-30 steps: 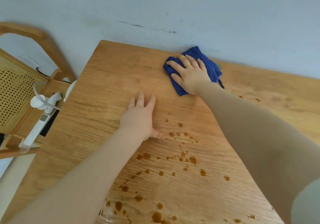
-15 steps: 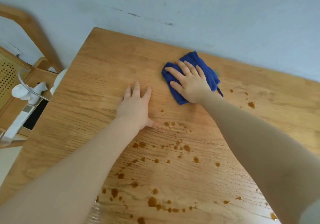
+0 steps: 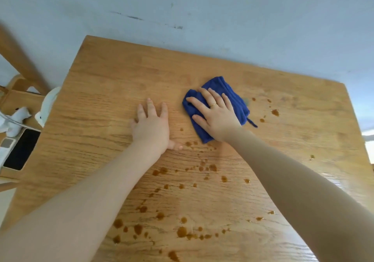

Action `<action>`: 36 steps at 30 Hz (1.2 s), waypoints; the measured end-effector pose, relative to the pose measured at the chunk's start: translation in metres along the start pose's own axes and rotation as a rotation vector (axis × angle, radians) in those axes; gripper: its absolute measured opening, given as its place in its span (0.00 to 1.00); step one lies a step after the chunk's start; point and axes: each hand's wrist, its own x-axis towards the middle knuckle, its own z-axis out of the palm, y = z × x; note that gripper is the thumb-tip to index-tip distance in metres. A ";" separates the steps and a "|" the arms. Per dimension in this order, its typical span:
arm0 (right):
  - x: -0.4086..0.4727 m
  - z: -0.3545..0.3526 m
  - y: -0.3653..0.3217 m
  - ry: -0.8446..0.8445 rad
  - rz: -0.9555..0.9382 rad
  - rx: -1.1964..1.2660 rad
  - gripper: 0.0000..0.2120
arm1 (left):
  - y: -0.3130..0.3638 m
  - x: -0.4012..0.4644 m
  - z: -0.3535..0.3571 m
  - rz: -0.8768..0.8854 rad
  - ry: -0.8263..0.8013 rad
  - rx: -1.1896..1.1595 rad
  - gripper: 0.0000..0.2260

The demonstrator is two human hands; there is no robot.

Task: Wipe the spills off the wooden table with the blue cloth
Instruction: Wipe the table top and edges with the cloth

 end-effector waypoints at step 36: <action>-0.049 -0.002 0.094 -0.005 -0.021 0.106 0.22 | 0.105 -0.020 -0.019 -0.011 0.042 -0.109 0.38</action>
